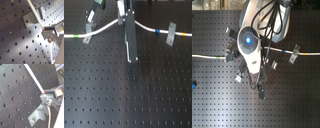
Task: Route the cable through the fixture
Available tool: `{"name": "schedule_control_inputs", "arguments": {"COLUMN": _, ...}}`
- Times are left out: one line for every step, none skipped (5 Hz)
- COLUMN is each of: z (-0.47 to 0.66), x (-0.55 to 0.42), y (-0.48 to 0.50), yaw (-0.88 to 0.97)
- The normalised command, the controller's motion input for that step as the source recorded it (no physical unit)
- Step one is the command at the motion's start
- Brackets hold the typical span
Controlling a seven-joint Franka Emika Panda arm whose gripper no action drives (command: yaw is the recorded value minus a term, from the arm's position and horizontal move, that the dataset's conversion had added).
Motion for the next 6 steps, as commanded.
{"name": "schedule_control_inputs", "arguments": {"z": -0.08, "x": 0.017, "y": -0.06, "yaw": 0.09}}
{"name": "schedule_control_inputs", "arguments": {"z": -0.33, "x": -0.012, "y": -0.258, "yaw": 0.21}}
{"name": "schedule_control_inputs", "arguments": {"z": -0.37, "x": -0.072, "y": -0.138, "yaw": 0.36}}
{"name": "schedule_control_inputs", "arguments": {"z": -0.29, "x": -0.09, "y": -0.055, "yaw": 0.41}}
{"name": "schedule_control_inputs", "arguments": {"z": -0.19, "x": 0.04, "y": 0.055, "yaw": 0.39}}
{"name": "schedule_control_inputs", "arguments": {"z": -0.07, "x": 0.005, "y": 0.075, "yaw": 0.37}}
